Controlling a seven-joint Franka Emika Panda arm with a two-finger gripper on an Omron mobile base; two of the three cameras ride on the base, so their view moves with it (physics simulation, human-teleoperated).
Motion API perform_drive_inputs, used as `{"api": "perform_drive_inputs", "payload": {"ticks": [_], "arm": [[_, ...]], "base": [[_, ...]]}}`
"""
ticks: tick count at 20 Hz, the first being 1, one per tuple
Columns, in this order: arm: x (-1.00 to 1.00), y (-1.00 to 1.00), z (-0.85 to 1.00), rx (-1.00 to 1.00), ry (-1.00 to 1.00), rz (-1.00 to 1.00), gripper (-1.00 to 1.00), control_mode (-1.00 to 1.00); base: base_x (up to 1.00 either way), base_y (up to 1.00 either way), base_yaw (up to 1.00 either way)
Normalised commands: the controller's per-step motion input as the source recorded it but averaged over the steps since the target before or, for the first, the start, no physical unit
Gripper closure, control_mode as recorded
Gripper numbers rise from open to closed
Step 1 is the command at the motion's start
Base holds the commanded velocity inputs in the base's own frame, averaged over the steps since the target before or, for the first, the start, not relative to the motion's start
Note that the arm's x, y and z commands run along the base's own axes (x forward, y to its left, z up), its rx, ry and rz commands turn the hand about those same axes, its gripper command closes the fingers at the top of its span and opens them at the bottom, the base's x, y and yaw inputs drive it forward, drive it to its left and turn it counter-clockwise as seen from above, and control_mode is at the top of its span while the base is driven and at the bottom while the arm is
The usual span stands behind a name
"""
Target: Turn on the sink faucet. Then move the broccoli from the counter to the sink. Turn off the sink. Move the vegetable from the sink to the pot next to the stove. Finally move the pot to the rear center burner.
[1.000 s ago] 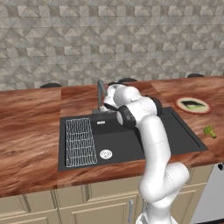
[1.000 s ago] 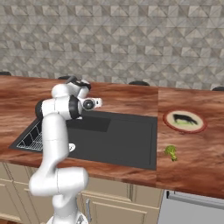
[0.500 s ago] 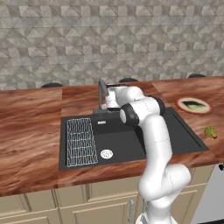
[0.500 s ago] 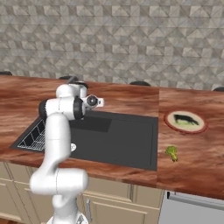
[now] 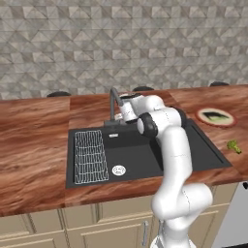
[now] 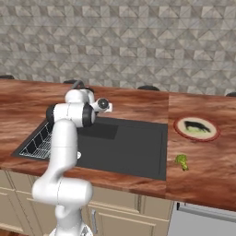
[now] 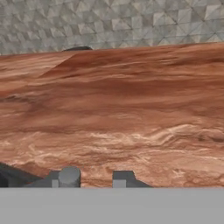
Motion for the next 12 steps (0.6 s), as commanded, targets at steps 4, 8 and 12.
{"api": "perform_drive_inputs", "payload": {"ticks": [4, 8, 12], "arm": [[-0.08, -0.88, -1.0, 0.12, 0.06, 0.0, 1.0, -1.0], [-0.15, -0.92, -1.0, 0.14, 0.05, -0.01, 1.0, -1.0], [-0.16, -0.9, -1.0, 0.14, 0.08, -0.01, 1.0, -1.0]], "base": [[0.0, 0.0, 0.0], [0.0, 0.0, 0.0], [0.0, 0.0, 0.0]]}}
